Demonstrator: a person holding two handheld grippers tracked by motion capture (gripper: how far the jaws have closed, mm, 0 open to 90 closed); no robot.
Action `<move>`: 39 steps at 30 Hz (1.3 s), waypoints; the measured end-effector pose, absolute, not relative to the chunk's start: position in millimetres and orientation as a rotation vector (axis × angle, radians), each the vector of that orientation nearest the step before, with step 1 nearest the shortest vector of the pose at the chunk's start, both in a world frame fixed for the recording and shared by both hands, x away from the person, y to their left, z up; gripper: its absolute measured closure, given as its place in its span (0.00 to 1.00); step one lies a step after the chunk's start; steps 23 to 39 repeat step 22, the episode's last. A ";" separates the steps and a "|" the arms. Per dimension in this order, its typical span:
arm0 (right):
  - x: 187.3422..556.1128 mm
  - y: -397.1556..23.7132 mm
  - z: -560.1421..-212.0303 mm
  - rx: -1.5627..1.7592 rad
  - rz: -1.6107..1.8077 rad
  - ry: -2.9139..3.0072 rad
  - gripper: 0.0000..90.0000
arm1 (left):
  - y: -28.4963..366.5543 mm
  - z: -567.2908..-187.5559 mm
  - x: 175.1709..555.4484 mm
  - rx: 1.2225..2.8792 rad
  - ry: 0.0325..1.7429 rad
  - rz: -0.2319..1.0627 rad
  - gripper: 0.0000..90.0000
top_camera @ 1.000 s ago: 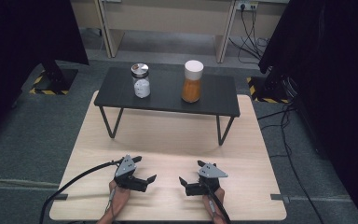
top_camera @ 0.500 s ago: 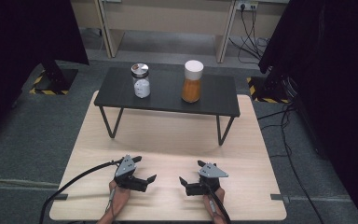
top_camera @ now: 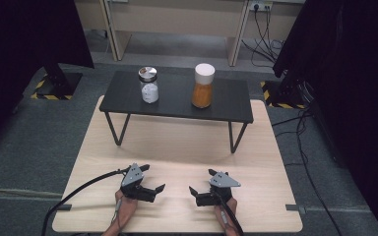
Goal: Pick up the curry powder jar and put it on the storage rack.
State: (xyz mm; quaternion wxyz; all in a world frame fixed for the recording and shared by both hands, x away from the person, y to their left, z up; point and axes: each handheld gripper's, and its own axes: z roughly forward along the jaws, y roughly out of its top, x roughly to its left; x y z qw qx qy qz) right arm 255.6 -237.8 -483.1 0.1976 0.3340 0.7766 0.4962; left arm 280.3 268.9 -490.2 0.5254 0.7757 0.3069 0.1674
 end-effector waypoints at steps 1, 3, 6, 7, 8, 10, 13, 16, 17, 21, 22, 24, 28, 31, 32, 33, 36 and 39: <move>255.7 -238.0 -483.2 0.936 1.391 2.174 0.01 | 268.9 -490.1 280.2 1.856 0.734 0.401 0.01; 255.8 -238.4 -483.4 0.937 1.393 2.173 0.01 | 268.9 -490.1 280.3 1.856 0.734 0.400 0.01; 255.9 -238.8 -483.5 0.939 1.396 2.172 0.01 | 268.9 -490.1 280.2 1.855 0.735 0.400 0.01; 255.9 -238.8 -483.6 0.940 1.397 2.172 0.01 | 268.8 -490.2 280.1 1.855 0.735 0.401 0.01; 256.0 -238.9 -483.5 0.939 1.397 2.172 0.01 | 268.9 -490.3 280.1 1.855 0.734 0.401 0.01; 255.8 -238.8 -483.5 0.941 1.396 2.171 0.01 | 269.1 -490.3 280.2 1.854 0.735 0.400 0.01; 255.6 -239.3 -484.0 0.945 1.402 2.167 0.01 | 269.5 -490.5 280.2 1.851 0.736 0.399 0.01; 255.3 -239.7 -484.3 0.947 1.404 2.164 0.01 | 270.1 -491.4 279.3 1.843 0.740 0.400 0.01; 255.3 -239.6 -484.2 0.946 1.404 2.165 0.01 | 270.7 -491.7 279.2 1.839 0.742 0.399 0.01; 255.0 -239.9 -484.5 0.943 1.405 2.162 0.01 | 272.0 -492.1 280.5 1.831 0.753 0.386 0.01; 255.3 -240.6 -484.8 0.947 1.411 2.161 0.01 | 272.2 -492.1 280.6 1.831 0.752 0.386 0.01; 255.3 -240.6 -484.8 0.947 1.411 2.161 0.01 | 272.2 -492.1 280.6 1.831 0.752 0.386 0.01; 255.3 -240.6 -484.8 0.947 1.411 2.161 0.01 | 272.2 -492.1 280.6 1.831 0.752 0.386 0.01; 255.3 -240.6 -484.8 0.947 1.411 2.161 0.01 | 272.2 -492.1 280.6 1.831 0.752 0.386 0.01; 255.3 -240.6 -484.8 0.947 1.411 2.161 0.01 | 272.2 -492.1 280.6 1.831 0.752 0.386 0.01; 255.3 -240.6 -484.8 0.947 1.411 2.161 0.01 | 272.2 -492.1 280.6 1.831 0.752 0.386 0.01; 255.3 -240.6 -484.8 0.947 1.411 2.161 0.01 | 272.2 -492.1 280.6 1.831 0.752 0.386 0.01; 255.3 -240.6 -484.8 0.947 1.411 2.161 0.01 | 272.2 -492.1 280.6 1.831 0.752 0.386 0.01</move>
